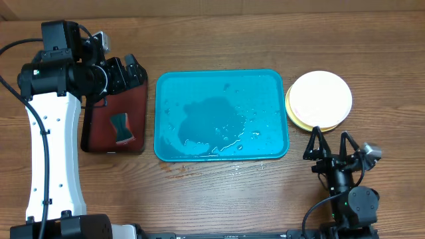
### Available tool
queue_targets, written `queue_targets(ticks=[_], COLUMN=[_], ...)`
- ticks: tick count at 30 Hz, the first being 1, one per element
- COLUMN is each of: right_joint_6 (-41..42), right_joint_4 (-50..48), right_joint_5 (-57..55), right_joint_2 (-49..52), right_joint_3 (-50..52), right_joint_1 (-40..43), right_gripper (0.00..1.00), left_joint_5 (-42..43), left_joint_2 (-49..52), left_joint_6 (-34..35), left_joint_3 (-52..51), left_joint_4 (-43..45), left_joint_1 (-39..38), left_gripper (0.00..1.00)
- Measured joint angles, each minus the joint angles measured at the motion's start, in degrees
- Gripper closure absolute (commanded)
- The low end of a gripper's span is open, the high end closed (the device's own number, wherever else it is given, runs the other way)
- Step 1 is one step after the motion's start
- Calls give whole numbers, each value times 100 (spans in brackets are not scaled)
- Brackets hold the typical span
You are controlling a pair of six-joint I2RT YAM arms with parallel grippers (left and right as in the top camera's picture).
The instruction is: Clean dirty plates on tray and stack at the side
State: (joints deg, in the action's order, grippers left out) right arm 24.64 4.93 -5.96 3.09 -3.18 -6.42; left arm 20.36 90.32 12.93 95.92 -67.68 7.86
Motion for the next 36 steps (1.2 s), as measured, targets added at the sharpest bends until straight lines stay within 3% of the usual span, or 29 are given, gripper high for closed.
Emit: queue_targets(ticks=[28, 36], right_joint_6=[-136, -136], right_joint_4=[-39, -37], right_joint_5=[216, 219], right_joint_2=[-225, -225], right_joint_3=[214, 214], right_joint_1=[0, 0], right_gripper=[0, 0], left_joint_5=[-11, -551], left_joint_2=[0, -245], left_joint_6=[0, 13], left_joint_3=[0, -33], left_joint_4=[-2, -2], left_joint_1=[0, -413], left_gripper=[0, 0])
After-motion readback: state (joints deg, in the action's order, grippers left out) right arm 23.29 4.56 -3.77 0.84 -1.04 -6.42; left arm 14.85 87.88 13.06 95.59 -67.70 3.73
